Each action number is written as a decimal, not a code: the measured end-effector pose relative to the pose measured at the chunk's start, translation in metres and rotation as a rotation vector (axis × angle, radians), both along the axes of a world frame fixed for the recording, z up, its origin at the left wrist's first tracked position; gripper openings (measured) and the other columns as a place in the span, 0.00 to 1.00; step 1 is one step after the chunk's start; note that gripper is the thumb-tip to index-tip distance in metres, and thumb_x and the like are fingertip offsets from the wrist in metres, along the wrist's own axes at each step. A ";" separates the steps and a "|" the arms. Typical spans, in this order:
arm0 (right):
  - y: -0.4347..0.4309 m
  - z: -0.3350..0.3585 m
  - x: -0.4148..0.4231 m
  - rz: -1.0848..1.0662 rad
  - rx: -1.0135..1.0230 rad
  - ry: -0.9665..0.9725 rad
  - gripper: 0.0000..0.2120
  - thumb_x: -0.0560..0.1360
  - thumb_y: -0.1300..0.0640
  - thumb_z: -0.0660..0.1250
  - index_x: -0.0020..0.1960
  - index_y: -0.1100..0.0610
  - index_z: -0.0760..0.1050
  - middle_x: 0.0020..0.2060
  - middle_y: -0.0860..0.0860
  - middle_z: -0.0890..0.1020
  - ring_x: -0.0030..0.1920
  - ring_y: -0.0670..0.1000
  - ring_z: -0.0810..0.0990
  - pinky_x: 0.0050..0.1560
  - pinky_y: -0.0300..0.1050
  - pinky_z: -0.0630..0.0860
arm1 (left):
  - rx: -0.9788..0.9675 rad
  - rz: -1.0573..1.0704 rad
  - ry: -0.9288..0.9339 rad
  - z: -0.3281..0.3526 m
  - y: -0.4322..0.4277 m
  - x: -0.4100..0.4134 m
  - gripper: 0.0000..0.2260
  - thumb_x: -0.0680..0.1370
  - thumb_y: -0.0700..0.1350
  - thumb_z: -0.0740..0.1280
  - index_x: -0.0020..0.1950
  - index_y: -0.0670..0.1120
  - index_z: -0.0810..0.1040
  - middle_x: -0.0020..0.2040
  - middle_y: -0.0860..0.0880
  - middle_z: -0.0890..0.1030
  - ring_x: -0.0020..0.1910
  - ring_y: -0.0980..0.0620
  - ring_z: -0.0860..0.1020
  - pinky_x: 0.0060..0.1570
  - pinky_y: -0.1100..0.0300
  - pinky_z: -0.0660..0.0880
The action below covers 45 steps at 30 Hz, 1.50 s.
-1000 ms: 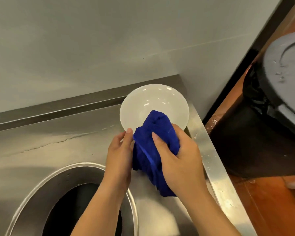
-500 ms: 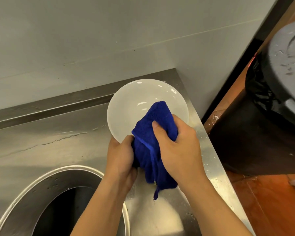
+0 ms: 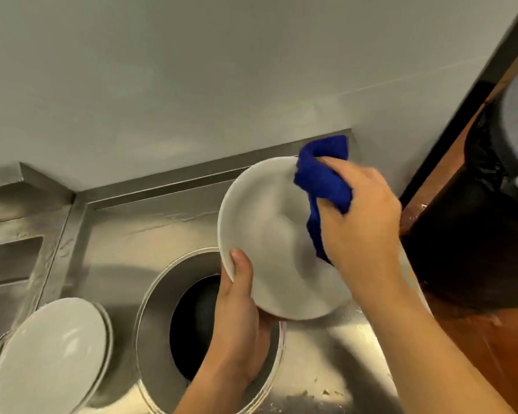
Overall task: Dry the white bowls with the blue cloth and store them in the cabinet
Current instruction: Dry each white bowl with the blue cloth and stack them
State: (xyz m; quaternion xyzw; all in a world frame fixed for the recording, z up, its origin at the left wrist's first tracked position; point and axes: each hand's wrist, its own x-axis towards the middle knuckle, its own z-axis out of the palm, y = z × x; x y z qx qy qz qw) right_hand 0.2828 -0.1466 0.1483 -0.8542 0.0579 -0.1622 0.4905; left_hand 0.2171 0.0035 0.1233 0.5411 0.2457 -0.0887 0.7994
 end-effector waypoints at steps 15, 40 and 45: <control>0.133 0.020 -0.044 0.434 -0.132 0.046 0.09 0.79 0.50 0.69 0.57 0.50 0.78 0.45 0.45 0.80 0.43 0.46 0.78 0.45 0.40 0.74 | 0.215 0.119 -0.116 0.044 0.090 -0.076 0.20 0.72 0.68 0.64 0.63 0.69 0.80 0.61 0.57 0.87 0.60 0.55 0.85 0.66 0.39 0.80; 0.332 0.016 -0.065 0.597 -0.534 0.137 0.11 0.76 0.49 0.73 0.58 0.44 0.82 0.68 0.56 0.68 0.41 0.55 0.76 0.42 0.45 0.72 | 0.109 0.529 -0.044 0.022 0.330 -0.116 0.27 0.70 0.68 0.64 0.68 0.64 0.77 0.61 0.56 0.87 0.62 0.47 0.85 0.49 0.48 0.87; 0.386 -0.013 -0.073 0.613 -0.608 0.219 0.09 0.78 0.51 0.70 0.58 0.46 0.82 0.58 0.53 0.72 0.40 0.56 0.75 0.40 0.45 0.70 | 0.150 0.539 -0.005 -0.003 0.364 -0.125 0.24 0.75 0.74 0.63 0.67 0.67 0.78 0.63 0.58 0.86 0.60 0.52 0.86 0.47 0.48 0.87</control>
